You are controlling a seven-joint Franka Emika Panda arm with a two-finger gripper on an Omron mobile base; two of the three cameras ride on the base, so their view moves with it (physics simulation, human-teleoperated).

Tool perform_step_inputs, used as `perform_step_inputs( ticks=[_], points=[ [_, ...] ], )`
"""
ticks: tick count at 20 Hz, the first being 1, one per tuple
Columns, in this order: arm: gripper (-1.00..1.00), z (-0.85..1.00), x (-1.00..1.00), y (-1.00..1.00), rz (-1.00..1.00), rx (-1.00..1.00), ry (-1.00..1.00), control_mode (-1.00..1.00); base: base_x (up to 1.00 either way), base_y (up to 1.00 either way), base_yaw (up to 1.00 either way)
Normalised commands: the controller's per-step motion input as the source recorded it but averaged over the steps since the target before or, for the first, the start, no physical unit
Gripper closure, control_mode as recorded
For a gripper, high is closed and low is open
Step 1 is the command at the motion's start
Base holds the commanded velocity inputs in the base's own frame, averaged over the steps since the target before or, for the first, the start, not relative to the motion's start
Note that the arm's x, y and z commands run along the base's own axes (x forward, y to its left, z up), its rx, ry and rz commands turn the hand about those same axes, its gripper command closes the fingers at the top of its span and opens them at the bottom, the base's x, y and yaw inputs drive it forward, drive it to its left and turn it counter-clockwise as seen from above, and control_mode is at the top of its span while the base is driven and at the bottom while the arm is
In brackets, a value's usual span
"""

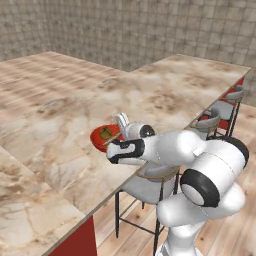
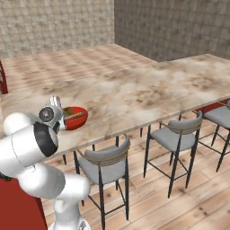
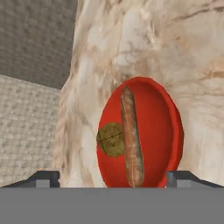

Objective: Pick up the heated bread from the toaster oven and place it in the bowl. Then move the bread bowl to the dining counter.

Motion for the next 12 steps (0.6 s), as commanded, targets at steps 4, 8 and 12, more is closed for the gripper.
perform_step_inputs(
  ticks=[4,8,12],
  points=[
    [-1.00,1.00,-1.00,-0.25,-0.03,0.01,-0.17,-1.00,0.00,0.00,0.00],
    [-1.00,1.00,-1.00,-0.31,-0.01,0.03,-0.06,-1.00,0.00,0.00,0.00],
    [-1.00,0.96,-1.00,-0.40,0.01,0.06,-0.11,-1.00,0.00,0.00,0.00]
  ],
)
